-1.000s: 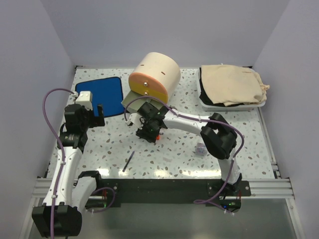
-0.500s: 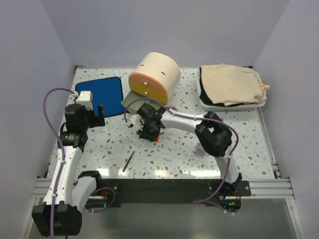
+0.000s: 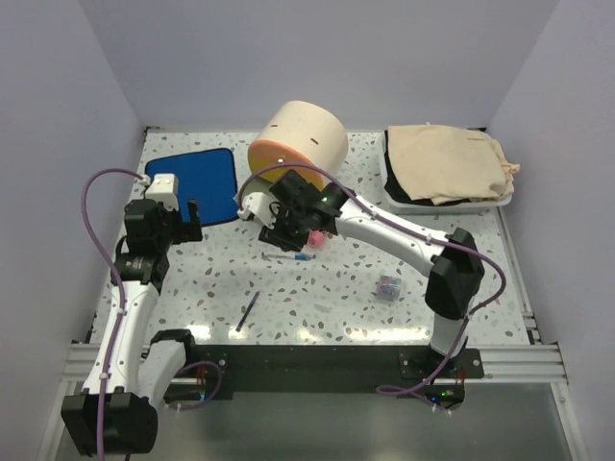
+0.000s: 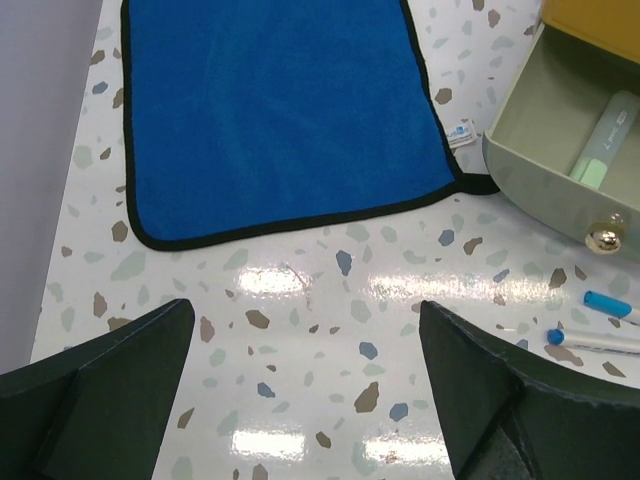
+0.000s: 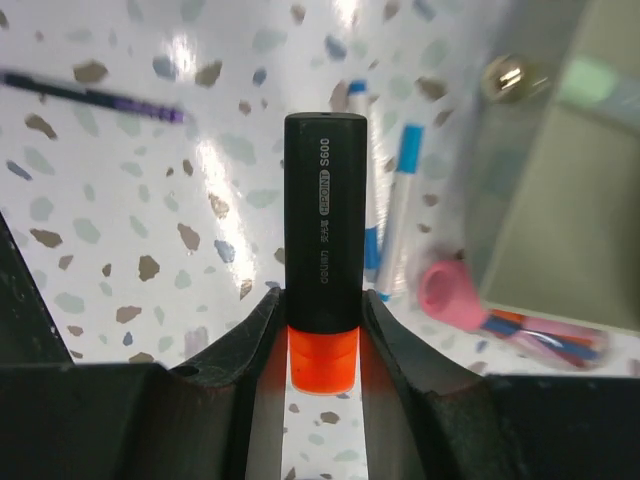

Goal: Sort the stationery into containers
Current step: Pick up the pen from the center of the board, then place the pen in the storage box.

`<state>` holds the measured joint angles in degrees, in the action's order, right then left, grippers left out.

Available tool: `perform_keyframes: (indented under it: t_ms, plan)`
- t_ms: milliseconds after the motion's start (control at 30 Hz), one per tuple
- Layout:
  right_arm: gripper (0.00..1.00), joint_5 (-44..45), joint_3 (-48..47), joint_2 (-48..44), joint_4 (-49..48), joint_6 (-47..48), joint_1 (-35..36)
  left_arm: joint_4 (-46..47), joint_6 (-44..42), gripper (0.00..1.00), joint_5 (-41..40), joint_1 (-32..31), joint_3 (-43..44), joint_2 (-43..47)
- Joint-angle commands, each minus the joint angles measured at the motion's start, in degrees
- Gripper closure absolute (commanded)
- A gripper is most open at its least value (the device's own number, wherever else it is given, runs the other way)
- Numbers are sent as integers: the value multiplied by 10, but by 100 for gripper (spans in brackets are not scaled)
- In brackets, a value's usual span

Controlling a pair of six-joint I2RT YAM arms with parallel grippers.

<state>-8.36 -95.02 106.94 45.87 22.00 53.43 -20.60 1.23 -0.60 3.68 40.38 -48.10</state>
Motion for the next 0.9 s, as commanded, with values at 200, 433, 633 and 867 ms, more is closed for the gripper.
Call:
perform_keyframes:
  t_ms: [200,433,633,867]
  plan:
    - [100,103,-123,20,-34,39,-9,34,-1,0,24,3,-7,12]
    - [94,160,-196,112,-68,42,-26,22,-1,0,29,3,-7,12]
    - [93,172,-209,138,-81,27,-39,17,-1,0,25,3,-9,18]
    - [53,187,-188,124,-90,20,-40,22,4,0,33,3,-13,18]
